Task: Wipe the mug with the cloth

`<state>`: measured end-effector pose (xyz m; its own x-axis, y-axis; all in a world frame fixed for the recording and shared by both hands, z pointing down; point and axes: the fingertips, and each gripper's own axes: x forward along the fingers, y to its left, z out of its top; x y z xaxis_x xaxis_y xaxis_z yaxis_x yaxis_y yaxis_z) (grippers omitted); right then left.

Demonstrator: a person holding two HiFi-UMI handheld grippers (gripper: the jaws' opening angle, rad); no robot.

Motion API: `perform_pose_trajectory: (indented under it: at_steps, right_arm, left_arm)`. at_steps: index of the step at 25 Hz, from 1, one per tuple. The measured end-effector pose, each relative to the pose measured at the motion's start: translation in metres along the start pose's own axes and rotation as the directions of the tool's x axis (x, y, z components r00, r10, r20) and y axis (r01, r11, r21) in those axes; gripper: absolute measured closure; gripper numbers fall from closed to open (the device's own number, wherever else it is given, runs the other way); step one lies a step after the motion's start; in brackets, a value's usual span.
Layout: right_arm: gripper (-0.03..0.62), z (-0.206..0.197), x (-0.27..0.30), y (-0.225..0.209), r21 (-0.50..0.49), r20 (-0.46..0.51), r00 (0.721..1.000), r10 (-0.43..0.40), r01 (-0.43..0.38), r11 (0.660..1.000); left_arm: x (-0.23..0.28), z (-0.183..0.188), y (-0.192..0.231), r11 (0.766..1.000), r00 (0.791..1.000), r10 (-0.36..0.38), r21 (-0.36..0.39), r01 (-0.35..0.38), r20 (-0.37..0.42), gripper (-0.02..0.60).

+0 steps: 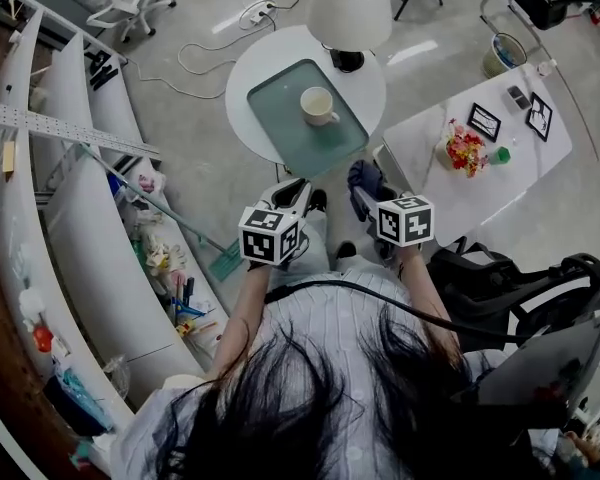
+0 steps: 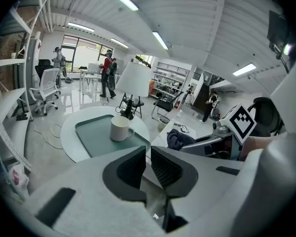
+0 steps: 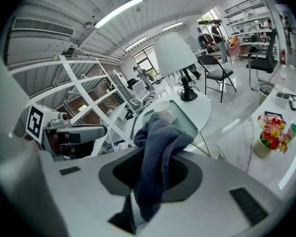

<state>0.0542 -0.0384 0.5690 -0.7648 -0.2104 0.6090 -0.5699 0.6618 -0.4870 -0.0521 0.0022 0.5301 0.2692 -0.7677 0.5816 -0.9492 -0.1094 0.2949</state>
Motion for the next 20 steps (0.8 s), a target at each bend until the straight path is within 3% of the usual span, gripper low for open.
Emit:
perform_pose_trajectory:
  at_steps: [7,13,17,20]
  right_arm:
    - [0.500,0.035,0.037,-0.010,0.011,-0.025,0.999,-0.029,0.029,1.000]
    - [0.500,0.056,0.070,-0.012,0.036,-0.042,0.998,-0.040,0.041,0.998]
    - [0.500,0.069,0.094,-0.015,0.058,-0.048,0.998,-0.041,0.044,0.997]
    - [0.500,0.078,0.112,-0.019,0.057,-0.062,0.996,-0.057,0.060,0.997]
  left_arm:
    - [0.030,0.030,0.038,0.999,0.999,-0.036,0.034,0.037,-0.040,0.546]
    - [0.056,0.053,0.074,0.985,0.991,-0.091,0.140,0.104,-0.096,0.546]
    - [0.079,0.072,0.093,0.952,0.977,-0.149,0.247,0.183,-0.150,0.546]
    - [0.099,0.087,0.104,0.901,0.961,-0.187,0.354,0.250,-0.203,0.546]
